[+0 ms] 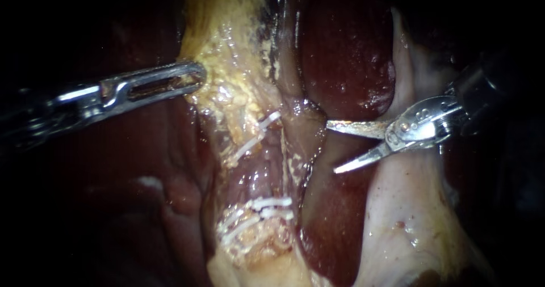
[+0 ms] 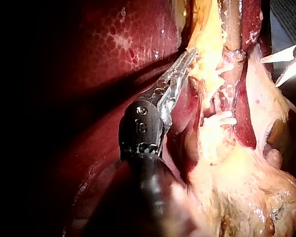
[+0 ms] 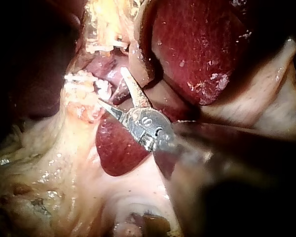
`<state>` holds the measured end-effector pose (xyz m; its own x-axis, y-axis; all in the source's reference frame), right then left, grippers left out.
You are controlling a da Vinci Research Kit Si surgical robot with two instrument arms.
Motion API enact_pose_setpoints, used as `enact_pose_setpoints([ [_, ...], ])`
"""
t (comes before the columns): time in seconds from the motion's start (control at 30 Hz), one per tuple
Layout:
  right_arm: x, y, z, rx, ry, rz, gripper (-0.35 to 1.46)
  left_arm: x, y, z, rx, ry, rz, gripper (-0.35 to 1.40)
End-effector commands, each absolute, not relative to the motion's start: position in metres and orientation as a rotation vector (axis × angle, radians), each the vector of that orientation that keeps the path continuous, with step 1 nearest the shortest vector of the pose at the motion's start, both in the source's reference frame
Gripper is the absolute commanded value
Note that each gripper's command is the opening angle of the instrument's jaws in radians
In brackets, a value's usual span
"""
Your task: Go back from the cut right tube
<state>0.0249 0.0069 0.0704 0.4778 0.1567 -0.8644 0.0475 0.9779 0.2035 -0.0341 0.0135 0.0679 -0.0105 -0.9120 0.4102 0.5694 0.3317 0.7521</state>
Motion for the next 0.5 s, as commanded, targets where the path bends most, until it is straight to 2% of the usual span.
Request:
enact_pose_setpoints([
  [0.03, 0.0249, 0.0069, 0.0704, 0.208, 1.072, 0.062, 1.43, -0.0341, 0.0134, 0.0680, 0.425, -1.020, -1.228, -0.35],
  [0.5, 0.0249, 0.0069, 0.0703, 0.205, 1.072, 0.057, 1.43, -0.0340, 0.0135, 0.0677, 0.427, -1.020, -1.228, -0.35],
])
